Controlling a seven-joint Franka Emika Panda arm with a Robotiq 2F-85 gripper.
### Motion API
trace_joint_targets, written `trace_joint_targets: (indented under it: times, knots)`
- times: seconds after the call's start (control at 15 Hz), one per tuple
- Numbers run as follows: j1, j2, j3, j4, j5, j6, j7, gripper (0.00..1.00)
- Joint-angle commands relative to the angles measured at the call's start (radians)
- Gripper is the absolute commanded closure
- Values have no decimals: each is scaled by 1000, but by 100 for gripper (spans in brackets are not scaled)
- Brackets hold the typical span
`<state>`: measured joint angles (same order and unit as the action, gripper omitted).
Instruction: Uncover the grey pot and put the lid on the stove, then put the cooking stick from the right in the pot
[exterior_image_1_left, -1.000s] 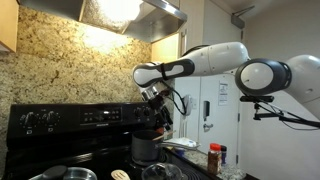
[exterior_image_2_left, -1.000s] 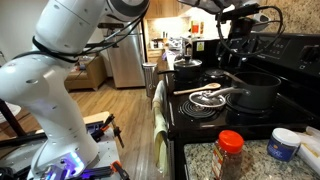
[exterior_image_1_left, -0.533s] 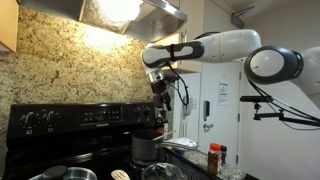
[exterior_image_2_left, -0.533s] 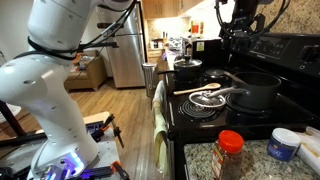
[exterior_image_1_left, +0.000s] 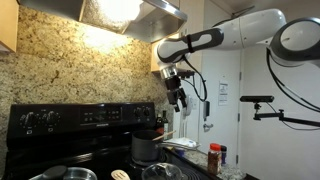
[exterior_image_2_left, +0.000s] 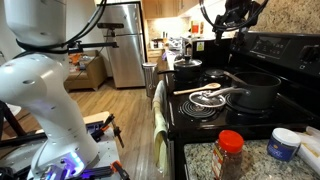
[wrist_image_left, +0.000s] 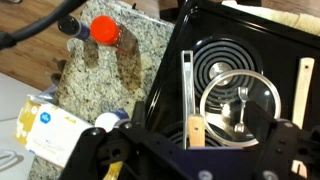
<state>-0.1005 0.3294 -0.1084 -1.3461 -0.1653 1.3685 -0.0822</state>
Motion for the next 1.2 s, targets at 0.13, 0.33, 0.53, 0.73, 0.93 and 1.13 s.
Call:
trace_joint_targets:
  times: [0.13,0.33,0.53,0.73,0.93,1.13]
  knots:
    - [-13,-267,-8,-337,44,147,141,0]
    - [-19,-399,-25,-488,89,277,201,0]
    - [-31,-539,-43,-647,142,351,235,0]
    - [-45,-698,-53,-814,118,352,210,0]
    - [-63,-823,-53,-908,72,261,159,0]
    - [-71,-897,-45,-946,44,234,167,0]
